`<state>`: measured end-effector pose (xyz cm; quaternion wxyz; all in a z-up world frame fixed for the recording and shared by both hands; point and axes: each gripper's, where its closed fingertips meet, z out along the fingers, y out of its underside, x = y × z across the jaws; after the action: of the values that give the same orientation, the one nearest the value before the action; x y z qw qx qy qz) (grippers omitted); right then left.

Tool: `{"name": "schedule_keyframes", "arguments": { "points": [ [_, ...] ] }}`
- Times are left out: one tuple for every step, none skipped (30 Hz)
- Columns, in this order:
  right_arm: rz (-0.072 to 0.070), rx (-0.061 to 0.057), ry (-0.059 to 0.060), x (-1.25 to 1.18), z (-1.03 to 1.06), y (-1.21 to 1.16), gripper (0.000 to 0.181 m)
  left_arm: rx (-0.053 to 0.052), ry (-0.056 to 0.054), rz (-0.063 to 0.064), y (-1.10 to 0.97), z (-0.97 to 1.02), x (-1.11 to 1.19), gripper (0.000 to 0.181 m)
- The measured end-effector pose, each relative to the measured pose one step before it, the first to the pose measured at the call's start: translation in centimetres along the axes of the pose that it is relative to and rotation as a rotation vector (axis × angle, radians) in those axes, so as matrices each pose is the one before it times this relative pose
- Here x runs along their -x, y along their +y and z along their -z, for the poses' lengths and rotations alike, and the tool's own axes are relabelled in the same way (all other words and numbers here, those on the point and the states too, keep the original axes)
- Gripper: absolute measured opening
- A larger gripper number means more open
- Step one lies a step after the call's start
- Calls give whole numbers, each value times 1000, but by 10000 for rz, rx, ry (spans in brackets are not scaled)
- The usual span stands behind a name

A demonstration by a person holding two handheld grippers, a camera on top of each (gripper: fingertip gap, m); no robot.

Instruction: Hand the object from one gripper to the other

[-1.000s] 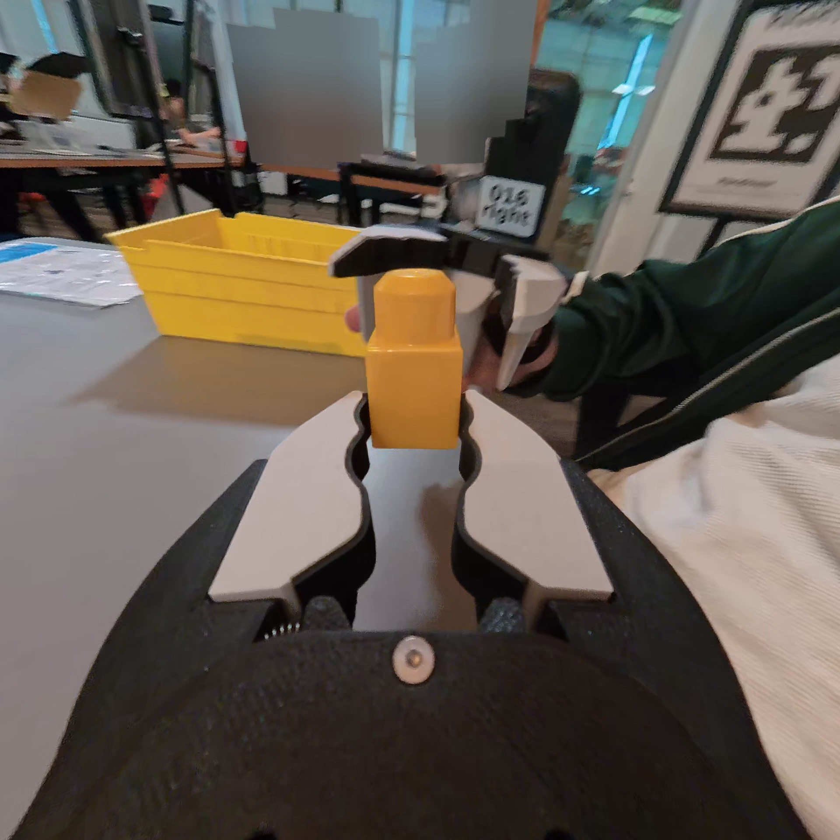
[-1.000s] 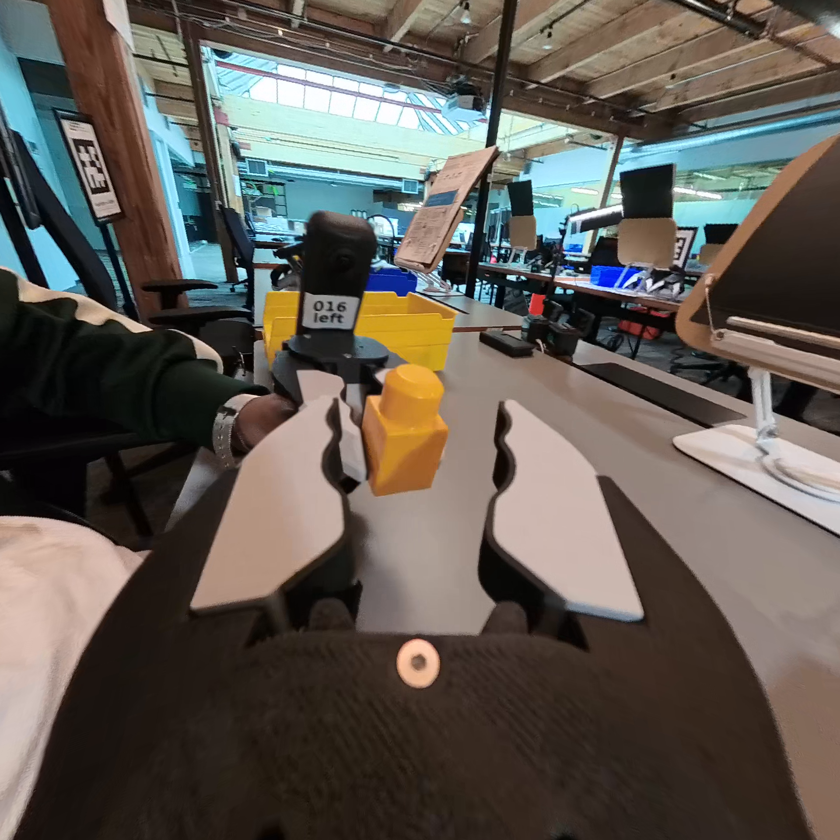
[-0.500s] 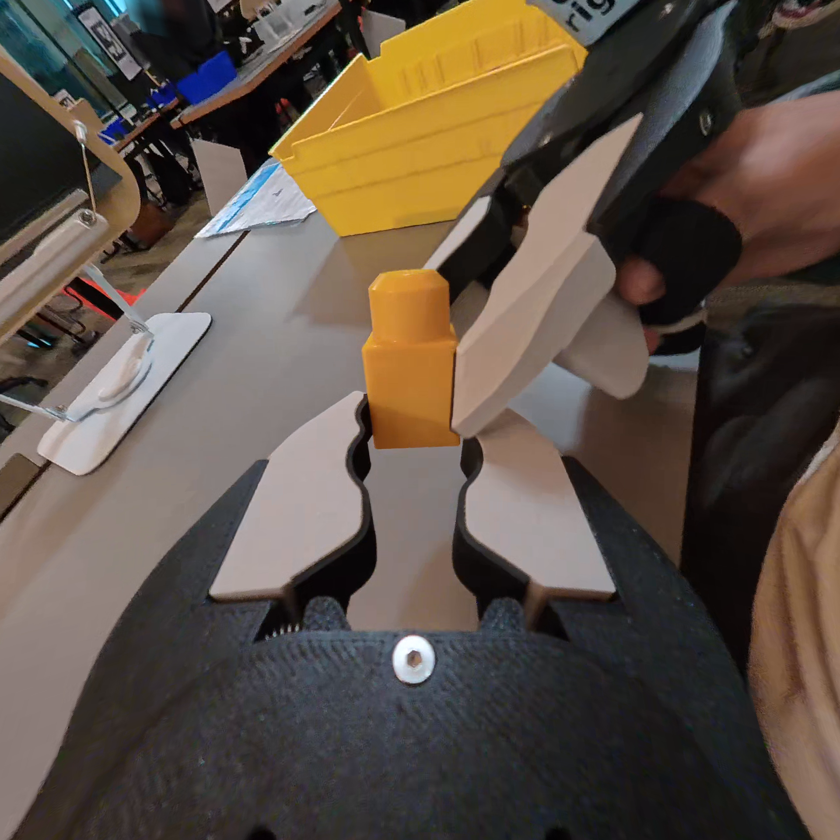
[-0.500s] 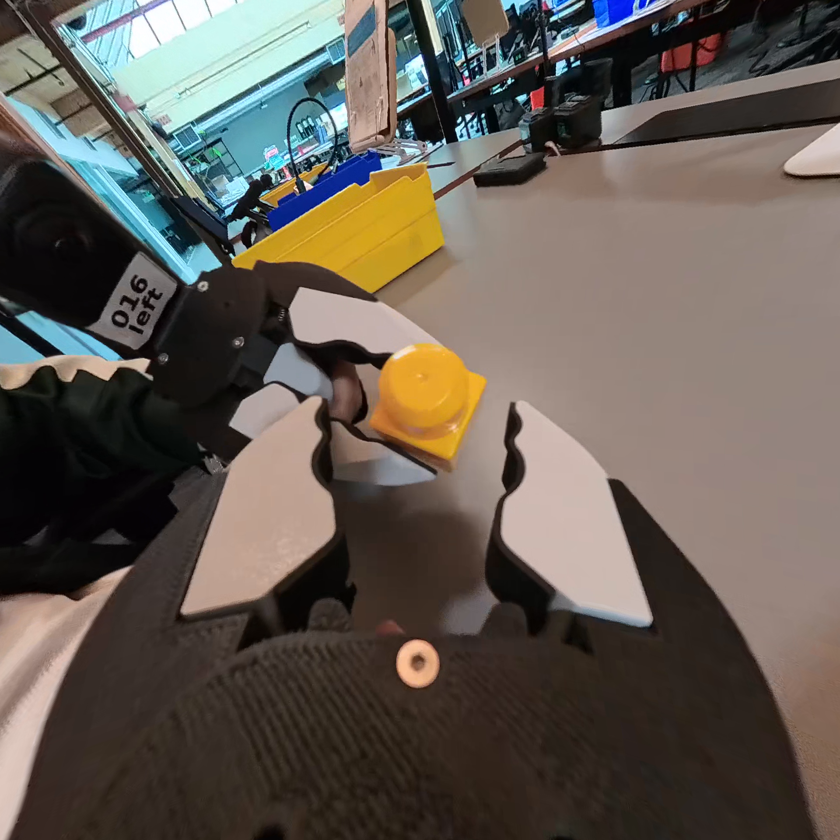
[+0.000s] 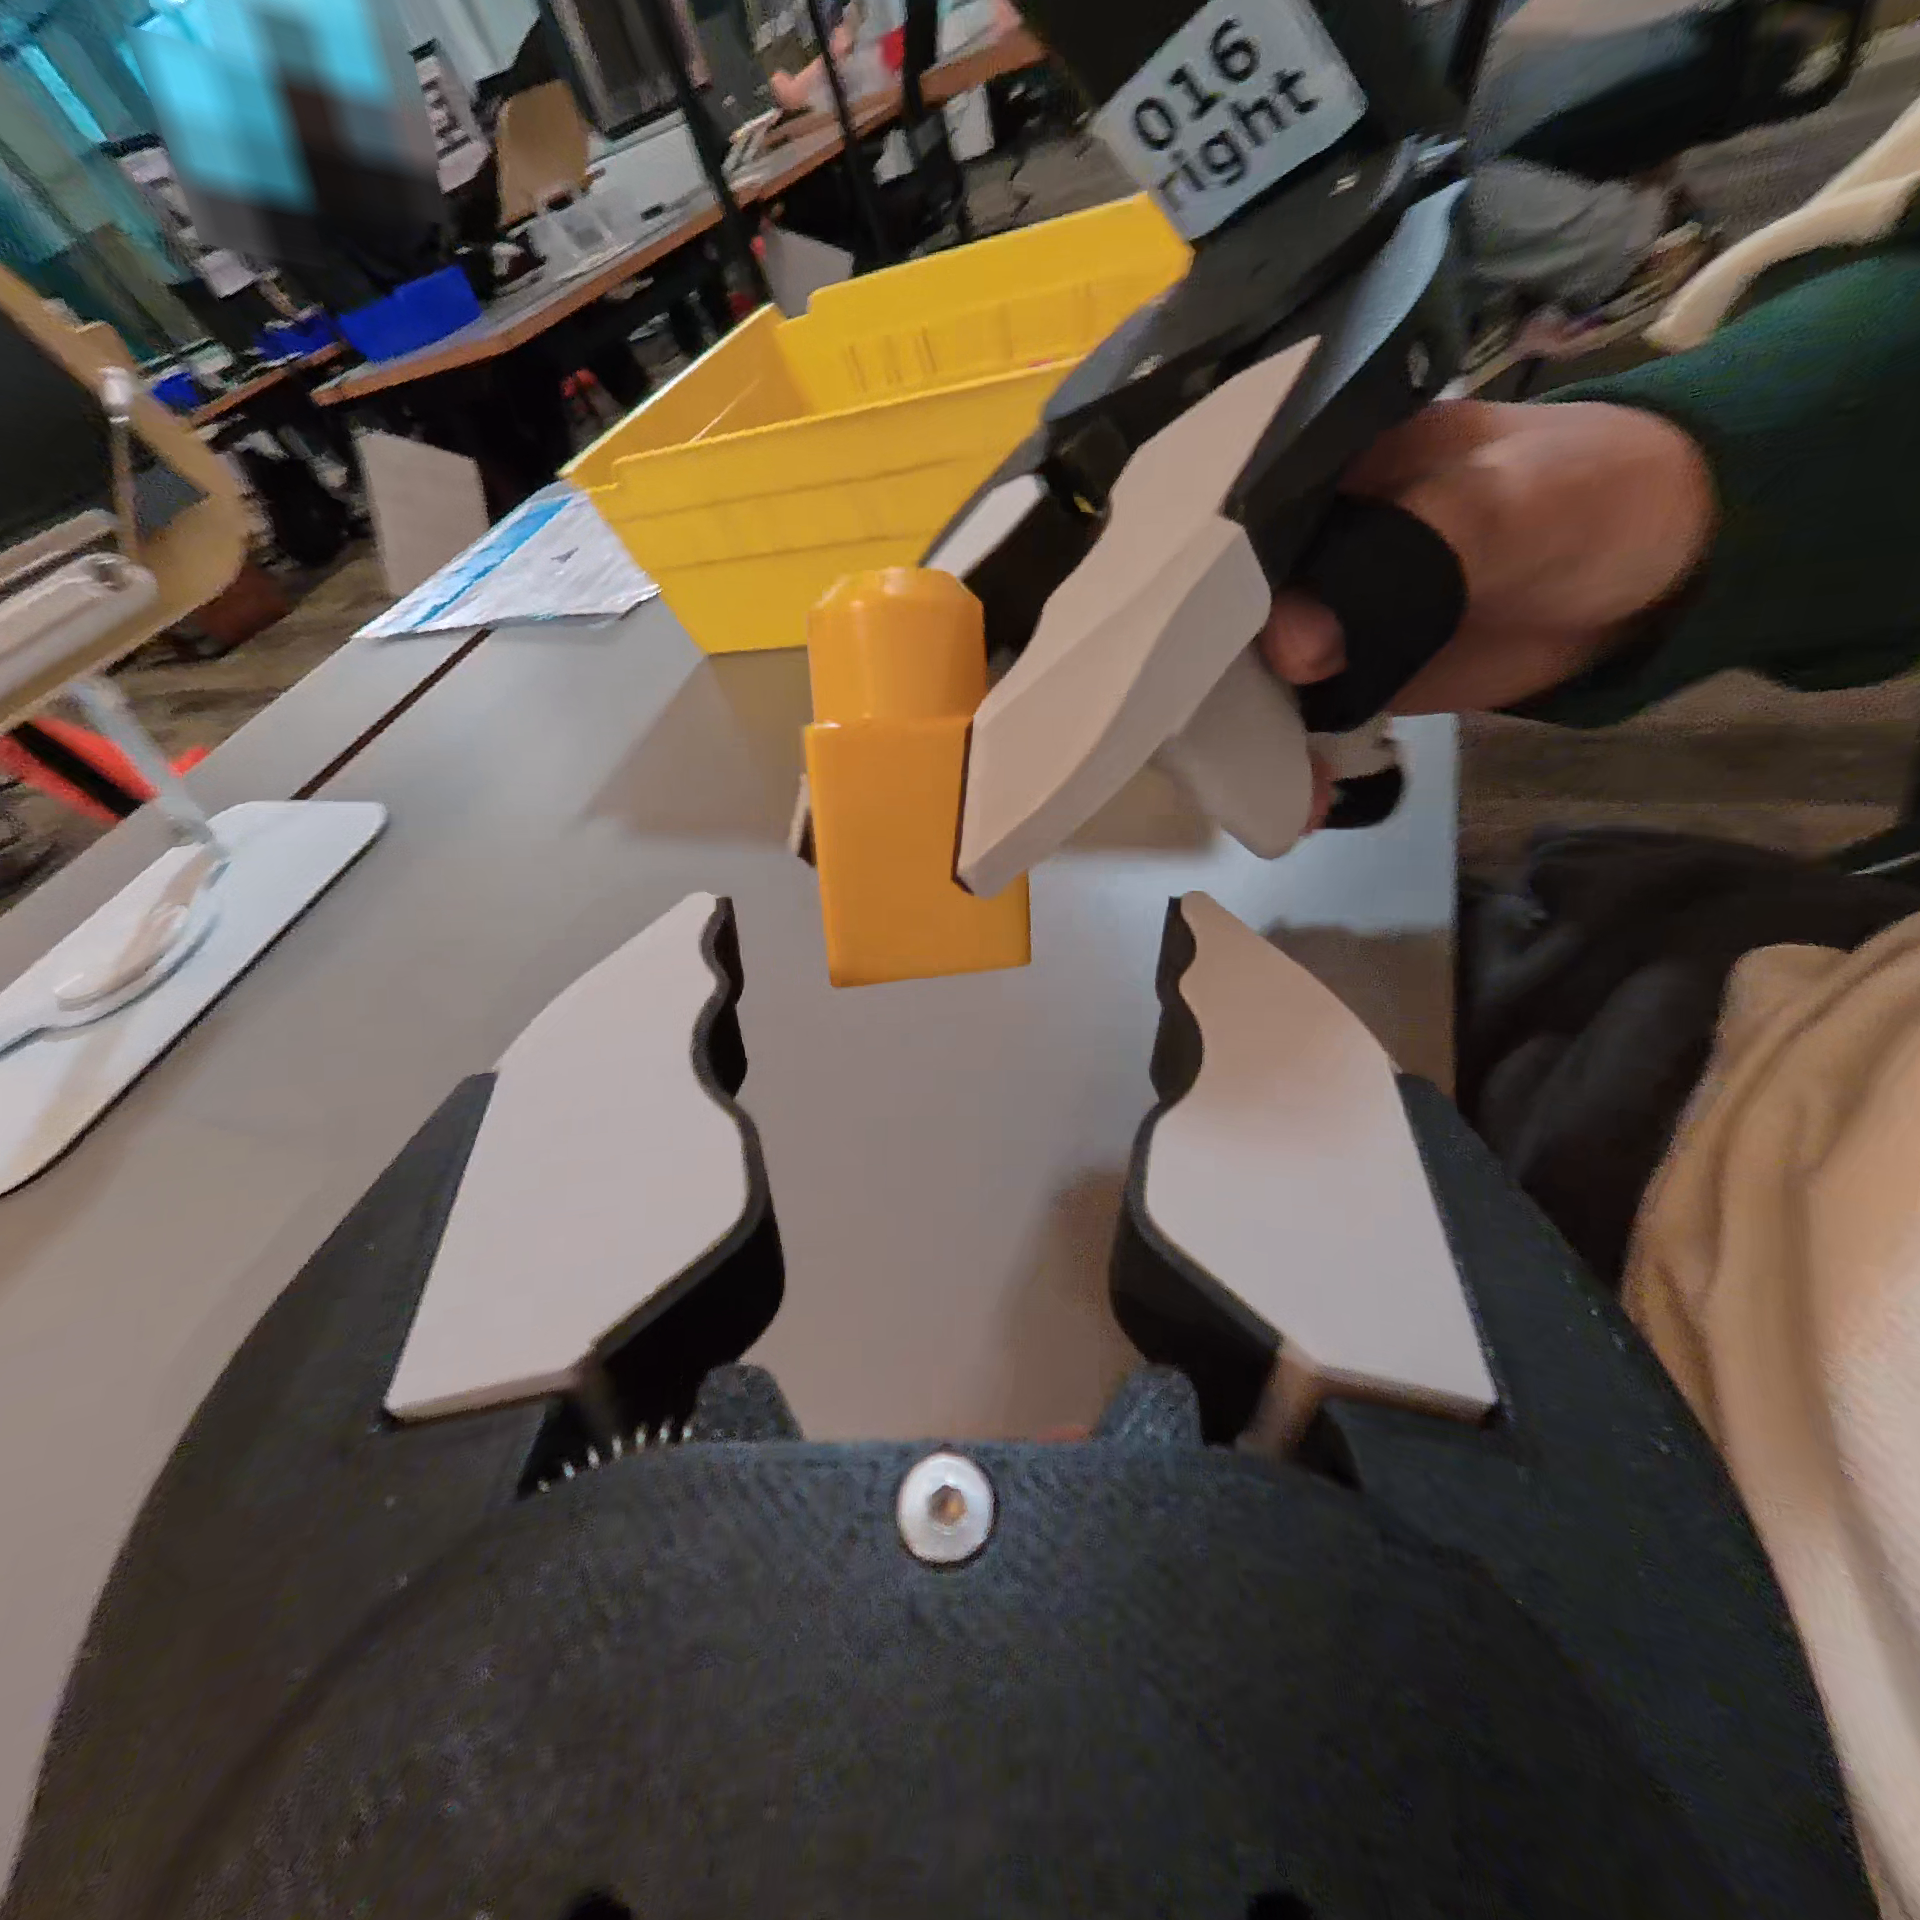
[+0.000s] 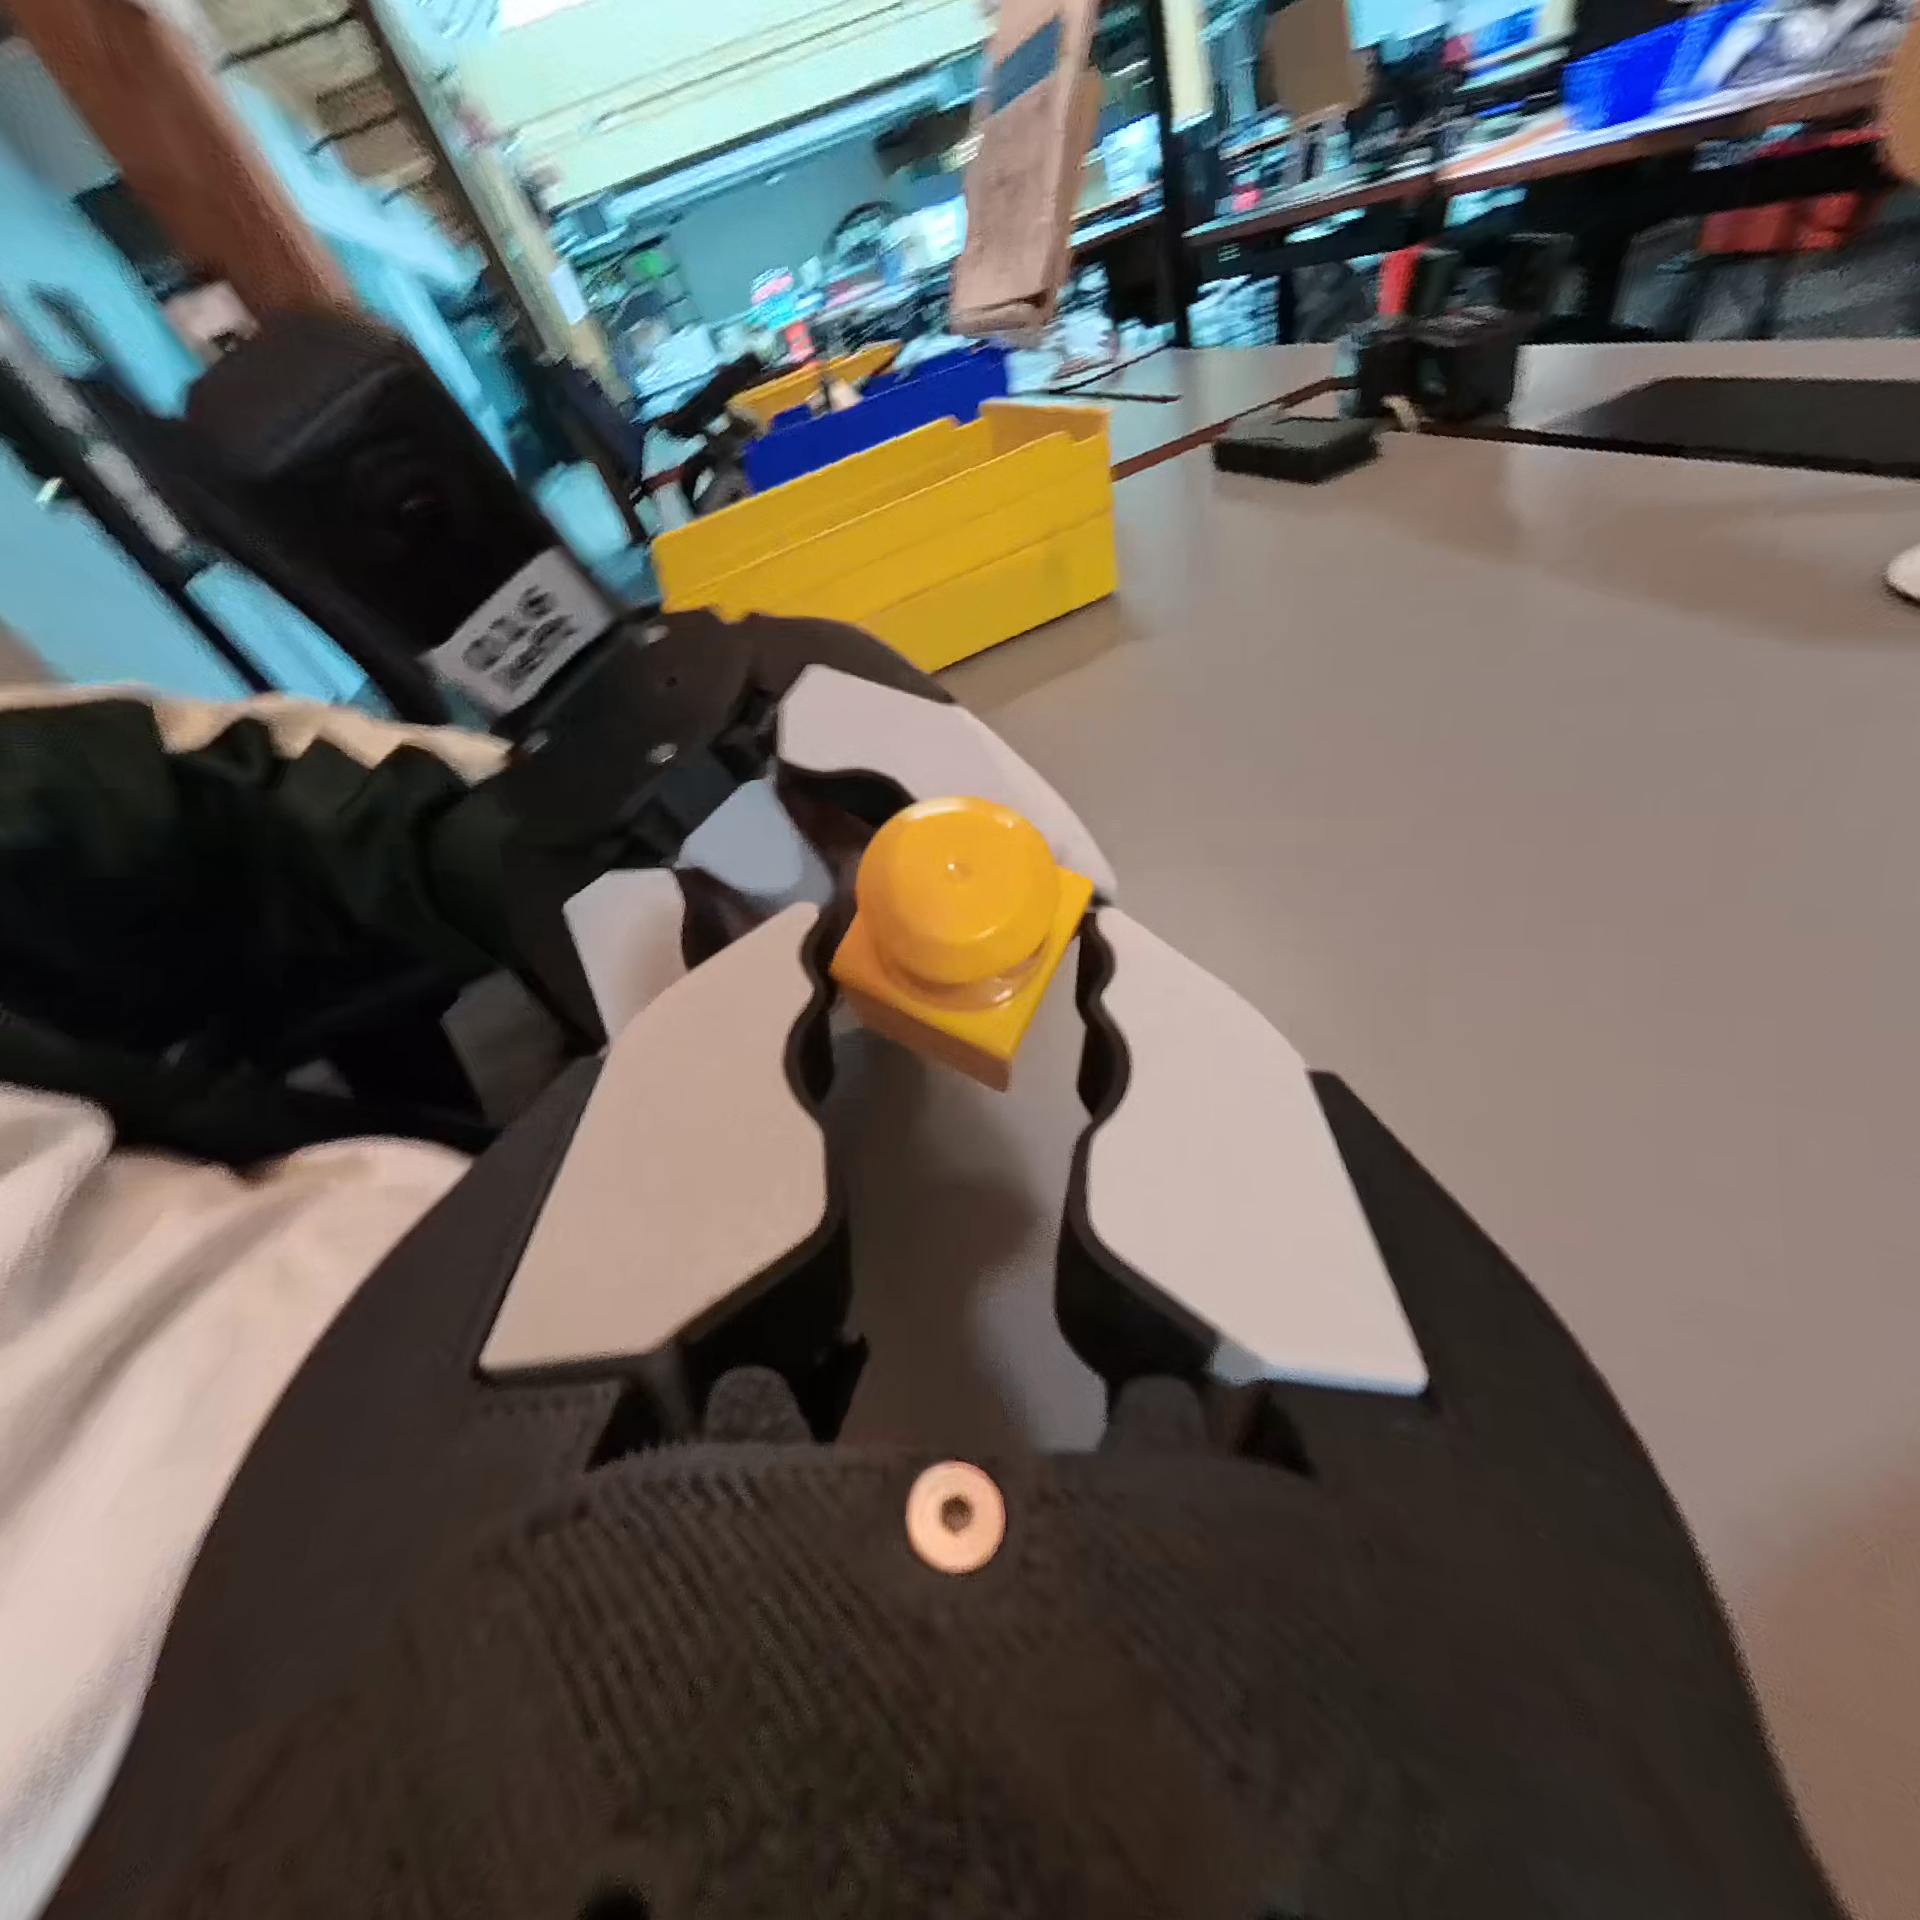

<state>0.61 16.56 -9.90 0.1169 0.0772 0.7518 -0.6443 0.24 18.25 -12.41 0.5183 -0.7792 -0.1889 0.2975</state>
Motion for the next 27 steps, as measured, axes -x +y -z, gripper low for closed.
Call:
{"name": "schedule_keyframes", "arguments": {
  "points": [
    [469, 238, -425, 447, 271, -4, 45, -237, 735, 148, -194, -63, -784, 74],
    [519, 218, -461, 529, 286, 30, 45, -179, 854, 236, -117, -40, -920, 77],
    [477, 240, -684, 873, 279, 115, 45, -173, 687, 235, -75, -35, -689, 82],
    [379, 230, -646, 856, 248, 192, 45, -103, 714, 219, 64, -29, -751, 82],
    [209, 232, -441, 575, 202, 268, 45, -9, 574, 283, 166, -44, -566, 83],
    [59, 147, -329, 457, 165, 181, 45, -53, 453, 255, 110, -57, -432, 84],
    [-42, 60, -336, 466, 106, 79, 45, -35, 471, 271, 98, -78, -480, 84],
    [-102, 95, -258, 389, 53, 62, 45, -37, 337, 254, 58, -74, -322, 84],
    [-24, 121, -188, 332, 1, 74, 45, -85, 393, 200, -19, -62, -427, 82],
    [24, 157, -156, 317, -51, 123, 45, -63, 379, 213, -30, -63, -446, 80],
    [46, 223, -57, 187, -56, 225, 45, -74, 205, 174, -60, -28, -227, 78],
    [88, 207, -29, 167, -83, 234, 45, -78, 228, 107, -72, 6, -267, 74],
    [101, 161, -3, 113, -93, 216, 45, -57, 223, 138, -55, 18, -244, 68],
    [99, 111, 59, 20, -96, 176, 45, -73, 151, 172, -64, 9, -132, 65],
    [97, 47, 52, 2, -112, 84, 45, -82, 236, 191, -53, 20, -228, 60],
    [79, 7, 41, -5, -121, 33, 45, -84, 259, 251, -49, 6, -239, 55],
    [71, 7, 35, -4, -125, 28, 45, -101, 163, 293, -52, -11, -84, 54],
    [66, 12, 3, 41, -100, 41, 45, -112, 148, 268, -75, -3, -46, 52],
    [32, 1, -19, 60, -83, 10, 45, -108, 154, 216, -76, 29, -77, 49],
    [24, -30, -3, 40, -52, -33, 45, -87, 92, 166, -69, 52, -9, 46],
    [27, -60, -18, 60, -21, -86, 45, -52, 31, 121, -42, 72, 54, 42],
    [10, -33, 59, -65, -8, -47, 45, -41, 12, 55, -46, 96, 55, 36],
    [36, -23, 60, -92, 3, -1, 45, -41, 25, 8, -64, 81, 1, 36],
    [54, -75, 63, -108, 9, -56, 45, 3, -39, -10, -11, 64, 62, 36],
    [87, -199, 144, -231, 48, -212, 45, 19, -48, -42, -3, 48, 61, 36],
    [163, -352, 297, -425, 107, -454, 46, 6, -73, -53, -12, 70, 94, 35],
    [250, -496, 529, -733, 131, -689, 56, -81, -69, -20, -135, 98, 96, 35]
  ]
}}
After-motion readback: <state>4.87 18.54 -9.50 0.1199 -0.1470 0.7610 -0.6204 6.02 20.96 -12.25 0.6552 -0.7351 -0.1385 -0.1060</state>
